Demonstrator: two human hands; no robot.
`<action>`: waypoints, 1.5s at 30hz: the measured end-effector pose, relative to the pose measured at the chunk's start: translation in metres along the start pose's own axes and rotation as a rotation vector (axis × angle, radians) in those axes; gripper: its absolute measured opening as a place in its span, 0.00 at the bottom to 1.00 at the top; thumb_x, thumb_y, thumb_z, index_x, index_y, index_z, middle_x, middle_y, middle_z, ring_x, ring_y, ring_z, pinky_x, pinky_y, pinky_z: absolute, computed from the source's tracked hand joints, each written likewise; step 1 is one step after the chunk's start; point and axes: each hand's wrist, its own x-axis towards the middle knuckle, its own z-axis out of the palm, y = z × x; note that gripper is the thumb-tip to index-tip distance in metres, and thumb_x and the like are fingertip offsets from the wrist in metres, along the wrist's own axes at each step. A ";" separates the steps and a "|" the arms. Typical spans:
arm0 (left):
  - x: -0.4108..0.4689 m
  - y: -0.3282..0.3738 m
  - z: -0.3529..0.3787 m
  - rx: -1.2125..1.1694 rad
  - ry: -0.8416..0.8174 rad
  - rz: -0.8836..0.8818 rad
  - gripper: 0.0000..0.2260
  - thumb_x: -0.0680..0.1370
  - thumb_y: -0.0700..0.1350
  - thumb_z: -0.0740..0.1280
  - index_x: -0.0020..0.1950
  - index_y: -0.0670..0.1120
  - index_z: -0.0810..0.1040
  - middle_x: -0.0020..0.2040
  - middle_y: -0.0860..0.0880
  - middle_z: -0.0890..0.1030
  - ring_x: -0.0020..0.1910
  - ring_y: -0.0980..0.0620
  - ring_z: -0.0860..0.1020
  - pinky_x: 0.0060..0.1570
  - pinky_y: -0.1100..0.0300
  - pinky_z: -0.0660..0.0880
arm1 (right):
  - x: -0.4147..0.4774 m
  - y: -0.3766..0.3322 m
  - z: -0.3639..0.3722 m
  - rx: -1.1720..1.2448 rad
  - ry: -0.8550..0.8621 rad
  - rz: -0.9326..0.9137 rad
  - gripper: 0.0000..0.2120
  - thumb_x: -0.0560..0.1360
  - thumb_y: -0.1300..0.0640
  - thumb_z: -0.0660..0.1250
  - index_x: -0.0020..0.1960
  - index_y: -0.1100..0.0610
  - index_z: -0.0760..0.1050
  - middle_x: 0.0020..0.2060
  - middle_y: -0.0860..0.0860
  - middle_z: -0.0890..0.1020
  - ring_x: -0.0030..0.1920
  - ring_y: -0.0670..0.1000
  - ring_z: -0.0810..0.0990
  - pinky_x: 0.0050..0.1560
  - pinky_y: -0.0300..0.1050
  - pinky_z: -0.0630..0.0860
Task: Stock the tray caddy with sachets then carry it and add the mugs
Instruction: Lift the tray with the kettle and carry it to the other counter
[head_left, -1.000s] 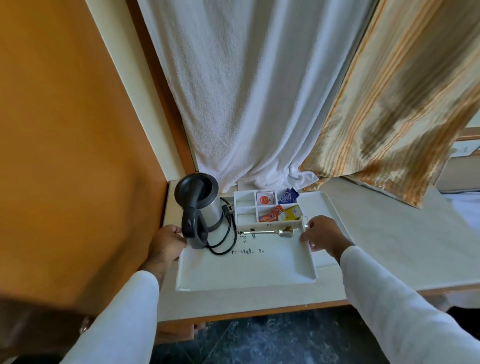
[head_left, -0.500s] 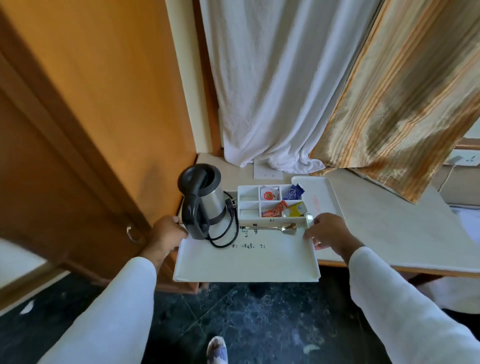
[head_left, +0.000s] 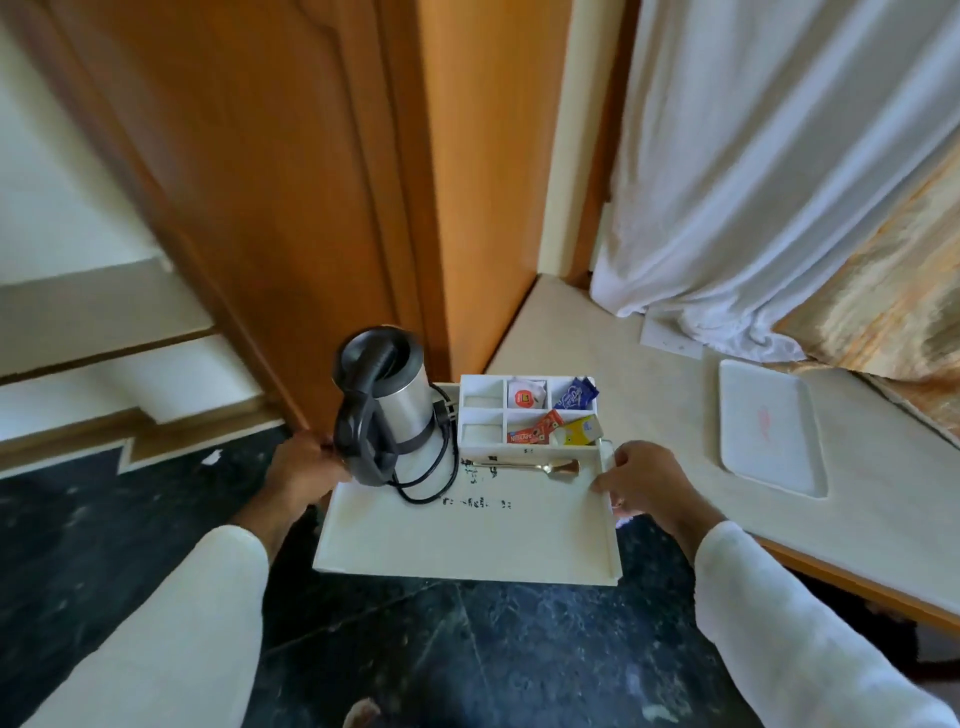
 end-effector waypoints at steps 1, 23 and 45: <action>0.002 -0.013 -0.013 0.021 0.017 0.008 0.12 0.68 0.43 0.79 0.49 0.48 0.82 0.50 0.44 0.86 0.51 0.41 0.83 0.56 0.40 0.82 | -0.001 -0.013 0.013 -0.008 -0.017 -0.013 0.09 0.71 0.59 0.81 0.42 0.58 0.80 0.37 0.54 0.85 0.32 0.51 0.86 0.23 0.37 0.78; 0.164 -0.281 -0.363 -0.144 0.220 -0.185 0.07 0.70 0.40 0.78 0.40 0.50 0.82 0.37 0.50 0.84 0.34 0.50 0.83 0.20 0.67 0.74 | 0.014 -0.413 0.354 -0.072 -0.323 -0.323 0.11 0.73 0.59 0.79 0.46 0.49 0.78 0.41 0.42 0.84 0.34 0.45 0.84 0.25 0.40 0.80; 0.484 -0.364 -0.606 0.032 0.300 -0.289 0.10 0.76 0.38 0.73 0.34 0.43 0.79 0.35 0.41 0.81 0.36 0.41 0.80 0.45 0.48 0.80 | 0.167 -0.775 0.585 -0.262 -0.346 -0.390 0.10 0.75 0.57 0.78 0.42 0.57 0.78 0.43 0.56 0.87 0.43 0.56 0.88 0.50 0.53 0.87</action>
